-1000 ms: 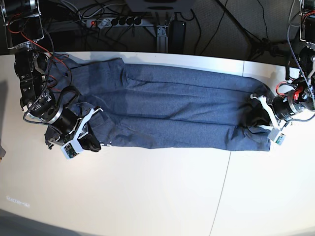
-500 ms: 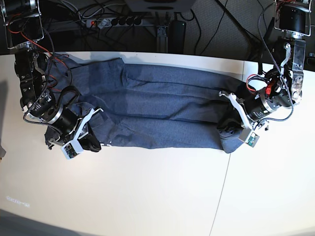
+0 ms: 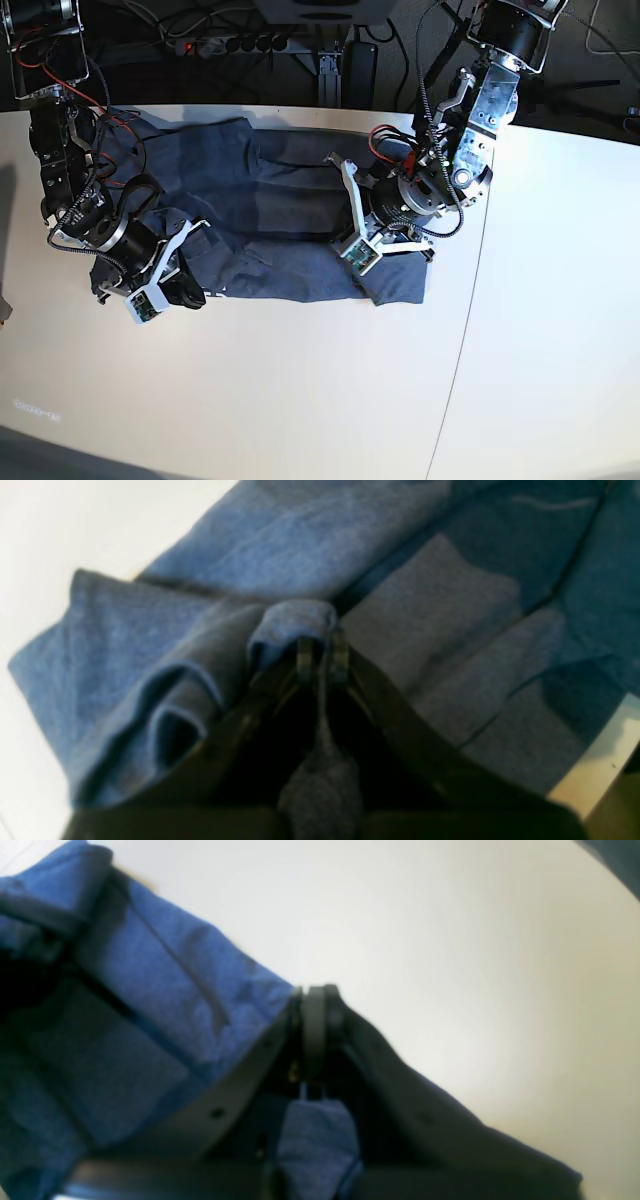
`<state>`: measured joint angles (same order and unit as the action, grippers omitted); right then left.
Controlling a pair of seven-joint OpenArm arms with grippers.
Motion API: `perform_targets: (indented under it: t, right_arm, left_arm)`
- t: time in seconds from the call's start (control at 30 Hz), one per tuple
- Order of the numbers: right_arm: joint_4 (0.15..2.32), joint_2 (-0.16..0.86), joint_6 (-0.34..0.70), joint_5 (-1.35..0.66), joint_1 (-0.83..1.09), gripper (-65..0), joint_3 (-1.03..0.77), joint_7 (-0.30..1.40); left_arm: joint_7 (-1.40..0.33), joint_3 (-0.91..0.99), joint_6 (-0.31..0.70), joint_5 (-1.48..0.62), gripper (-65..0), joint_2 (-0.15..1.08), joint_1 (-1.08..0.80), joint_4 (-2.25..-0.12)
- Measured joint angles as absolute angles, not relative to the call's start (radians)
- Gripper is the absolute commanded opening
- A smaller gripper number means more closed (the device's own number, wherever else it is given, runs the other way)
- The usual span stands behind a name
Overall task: Fold the T-shirt properly
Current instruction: 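Fold the hem end over the shirt toward the collar with the left gripper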
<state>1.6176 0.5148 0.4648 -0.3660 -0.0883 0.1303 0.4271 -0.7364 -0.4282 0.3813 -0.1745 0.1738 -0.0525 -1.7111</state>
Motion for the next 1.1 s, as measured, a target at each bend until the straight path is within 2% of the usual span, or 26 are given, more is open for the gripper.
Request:
perform_targets:
  t: [0.23, 0.37, 0.53, 0.67, 0.7, 0.73, 0.93, 1.1]
  right_arm:
    - [1.618, 0.515, 0.465, -0.366, -0.089, -65.0, 0.13, 0.428]
    - [1.618, 0.515, 0.465, -0.366, -0.089, -65.0, 0.13, 0.427]
    - [1.618, 0.515, 0.465, -0.37, -0.089, -65.0, 0.13, 0.427]
    - [1.618, 0.515, 0.465, -0.373, -0.089, -65.0, 0.13, 0.428]
    - [1.618, 0.515, 0.465, -0.373, -0.089, -65.0, 0.13, 0.428]
    - [1.618, 0.515, 0.465, -0.373, -0.089, -65.0, 0.13, 0.428]
    - [1.618, 0.515, 0.465, -0.373, -0.089, -65.0, 0.13, 0.428]
    - [1.618, 0.515, 0.465, -0.374, -0.089, -65.0, 0.13, 0.422]
  left_arm:
    - [-0.744, -0.572, 0.308, 0.036, -65.0, 0.131, -0.02, -1.711]
    - [-0.762, -0.617, 0.269, 0.076, -65.0, 0.11, -0.005, -1.71]
    - [-0.776, -0.623, 0.268, 0.075, -65.0, 0.047, -0.002, -1.7]
    - [-0.778, -0.624, 0.268, 0.091, -41.8, 0.018, 0.01, -1.679]
    - [-0.778, -0.624, 0.268, 0.093, -38.1, 0.017, 0.012, -1.675]
    - [-0.778, -0.624, 0.268, 0.093, -36.5, 0.017, 0.014, -1.674]
    - [-0.779, -0.645, 0.266, 0.093, -36.4, 0.013, 0.014, -1.673]
    - [-0.77, -0.749, 0.261, 0.111, -36.4, -0.052, 0.014, -1.672]
